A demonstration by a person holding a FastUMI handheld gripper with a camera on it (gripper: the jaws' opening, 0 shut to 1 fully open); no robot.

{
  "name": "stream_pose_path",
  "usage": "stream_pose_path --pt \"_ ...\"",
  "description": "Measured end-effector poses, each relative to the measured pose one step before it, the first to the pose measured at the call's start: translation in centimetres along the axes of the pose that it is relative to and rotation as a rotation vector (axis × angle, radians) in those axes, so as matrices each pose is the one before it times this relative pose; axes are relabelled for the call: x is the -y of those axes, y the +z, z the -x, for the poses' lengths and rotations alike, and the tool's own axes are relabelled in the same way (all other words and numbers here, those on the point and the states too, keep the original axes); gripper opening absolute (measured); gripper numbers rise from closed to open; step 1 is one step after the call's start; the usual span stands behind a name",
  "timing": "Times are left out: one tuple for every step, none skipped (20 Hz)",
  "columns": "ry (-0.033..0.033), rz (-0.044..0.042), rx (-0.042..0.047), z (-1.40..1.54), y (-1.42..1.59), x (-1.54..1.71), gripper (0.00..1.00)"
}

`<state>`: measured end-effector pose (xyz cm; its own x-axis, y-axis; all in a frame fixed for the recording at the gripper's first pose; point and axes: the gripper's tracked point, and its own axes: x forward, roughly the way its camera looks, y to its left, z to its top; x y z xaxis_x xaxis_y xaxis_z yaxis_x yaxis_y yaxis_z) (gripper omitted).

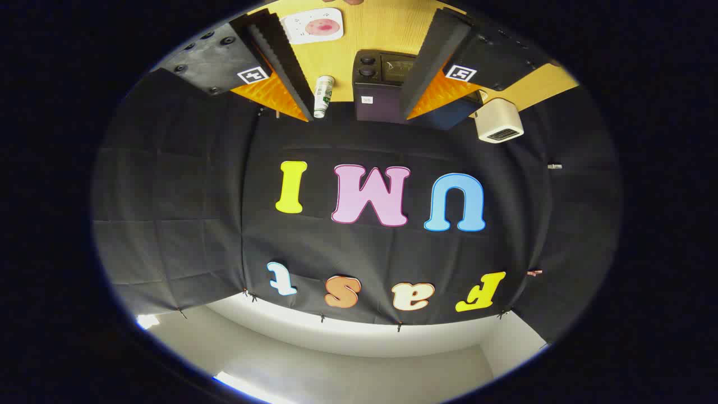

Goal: Open the toaster oven, put the food inside, and close the toaster oven door.

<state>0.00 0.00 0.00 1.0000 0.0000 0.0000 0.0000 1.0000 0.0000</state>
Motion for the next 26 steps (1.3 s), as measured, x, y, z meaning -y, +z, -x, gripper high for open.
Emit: stream_pose_path --pt "0.00229 0.00218 0.00122 0.172 -0.034 0.041 0.98" --pt "0.00295 0.00261 -0.00142 0.088 -0.123 0.106 0.98" --pt "0.0046 0.00057 -0.00411 0.144 -0.136 -0.007 0.98" --pt "0.0035 -0.00195 -0.00326 0.141 -0.132 -0.025 0.98" --pt "0.00148 -0.00383 -0.00424 0.197 -0.099 -0.029 0.98" --pt "0.00229 -0.00408 -0.00205 0.136 -0.01 0.066 0.98" --pt "-0.00025 -0.0014 -0.0026 0.006 -0.006 0.051 0.98" --pt "0.00247 -0.00083 -0.00128 0.078 -0.041 0.028 0.98" --pt "0.00001 -0.00001 0.00313 0.004 0.175 0.094 0.98" --pt "-0.00155 -0.00068 0.00474 0.016 0.181 0.126 0.98" --pt "0.0016 -0.00256 0.00089 -0.07 0.078 -0.014 0.98" --pt "0.00186 -0.00293 -0.00179 -0.077 -0.133 -0.033 0.98" --pt "-0.00033 -0.00256 -0.00209 -0.08 0.009 -0.017 0.98" --pt "-0.00076 -0.00459 -0.00136 -0.012 -0.011 0.046 0.98" --pt "-0.00066 -0.00336 -0.00316 0.031 -0.083 -0.016 0.98" --pt "-0.00168 -0.00238 -0.00484 -0.136 -0.197 0.013 0.98" --pt "-0.00204 -0.00149 -0.00393 -0.164 -0.165 -0.016 0.98" --pt "-0.00395 -0.00274 -0.00509 -0.013 -0.154 0.054 0.98" --pt "-0.00201 -0.00348 -0.00301 -0.075 -0.115 -0.004 0.98" --pt "-0.00031 -0.00195 -0.00184 -0.085 -0.102 -0.082 0.98" --pt "0.00085 0.00044 -0.0011 -0.191 -0.058 -0.159 0.98" --pt "0.00118 0.00119 0.00046 -0.257 -0.037 -0.131 0.98" --pt "0.0024 0.00184 -0.00392 -0.265 -0.185 -0.178 0.98" --pt "0.00198 -0.00031 -0.00599 -0.215 -0.243 -0.21 0.98" --pt "0.00052 -0.00474 -0.00913 -0.304 -0.288 -0.209 0.98" --pt "-0.00074 -0.00833 -0.00846 -0.201 -0.325 -0.216 0.98"
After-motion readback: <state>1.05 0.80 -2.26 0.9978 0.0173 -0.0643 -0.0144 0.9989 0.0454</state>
